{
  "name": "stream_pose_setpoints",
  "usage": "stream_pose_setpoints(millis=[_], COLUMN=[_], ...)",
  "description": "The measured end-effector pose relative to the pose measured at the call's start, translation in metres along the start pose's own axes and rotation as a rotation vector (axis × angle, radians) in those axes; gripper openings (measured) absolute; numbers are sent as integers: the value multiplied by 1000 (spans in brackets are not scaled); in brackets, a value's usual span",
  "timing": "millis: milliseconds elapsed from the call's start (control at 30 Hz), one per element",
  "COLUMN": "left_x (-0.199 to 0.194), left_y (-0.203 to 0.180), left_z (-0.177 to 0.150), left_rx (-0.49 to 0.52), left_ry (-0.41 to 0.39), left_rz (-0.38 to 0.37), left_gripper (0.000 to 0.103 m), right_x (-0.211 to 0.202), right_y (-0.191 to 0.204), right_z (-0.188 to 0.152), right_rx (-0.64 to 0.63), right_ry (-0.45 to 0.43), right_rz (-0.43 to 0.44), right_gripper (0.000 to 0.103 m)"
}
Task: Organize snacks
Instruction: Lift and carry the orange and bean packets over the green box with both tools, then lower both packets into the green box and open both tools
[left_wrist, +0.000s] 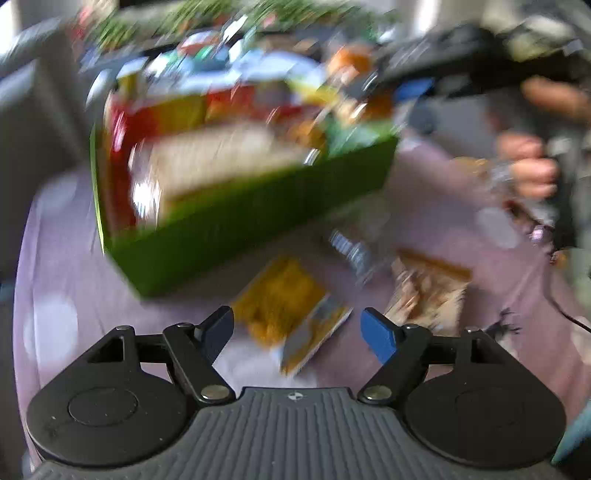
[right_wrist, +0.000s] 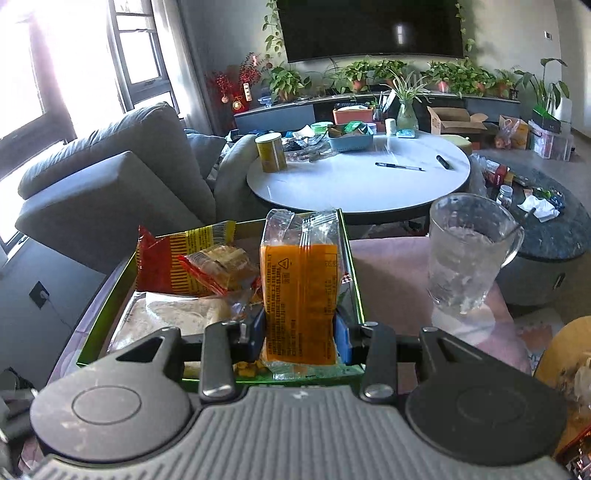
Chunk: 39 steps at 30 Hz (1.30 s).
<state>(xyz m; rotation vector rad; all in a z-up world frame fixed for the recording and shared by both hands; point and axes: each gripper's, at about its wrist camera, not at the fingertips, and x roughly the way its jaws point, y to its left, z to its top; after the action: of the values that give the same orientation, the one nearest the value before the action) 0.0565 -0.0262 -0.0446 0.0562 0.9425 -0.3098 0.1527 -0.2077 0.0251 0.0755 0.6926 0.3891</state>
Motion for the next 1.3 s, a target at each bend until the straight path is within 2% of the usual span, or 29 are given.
stream_pose_setpoints(millis=[67, 133, 233, 333, 433, 533, 600, 767, 967, 1133, 1300], left_x=[8, 12, 16, 29, 35, 35, 33, 17, -29, -53, -48], left_y=[4, 10, 14, 12, 3, -6, -6, 0, -4, 1, 14], left_z=[-3, -5, -1, 16, 22, 20, 16, 12, 25, 47, 81], left_rx=[-106, -214, -310, -297, -231, -140, -110, -111, -80, -62, -69], left_ry=[32, 31, 25, 27, 18, -4, -18, -56, -177, -261, -290], left_rz=[11, -24, -34, 39, 102, 133, 132, 79, 52, 72, 126], left_gripper=[73, 73, 73, 73, 72, 57, 53, 43, 43, 43, 43], right_x=[-1, -4, -8, -9, -9, -11, -10, -9, -9, -8, -5], right_y=[1, 3, 5, 3, 2, 2, 1, -2, -1, 0, 3], right_z=[0, -1, -3, -3, -4, -6, -7, -7, -4, 2, 7], right_rx=[-1, -10, -26, -16, -4, -13, -14, 11, 9, 8, -3], right_ry=[-6, -13, -20, -25, -28, -25, -22, -23, -35, -42, -42], right_rz=[-4, -7, -10, -15, -13, -5, -8, -6, -1, 0, 1], right_gripper=[82, 82, 82, 82, 82, 82, 82, 82, 82, 82, 82])
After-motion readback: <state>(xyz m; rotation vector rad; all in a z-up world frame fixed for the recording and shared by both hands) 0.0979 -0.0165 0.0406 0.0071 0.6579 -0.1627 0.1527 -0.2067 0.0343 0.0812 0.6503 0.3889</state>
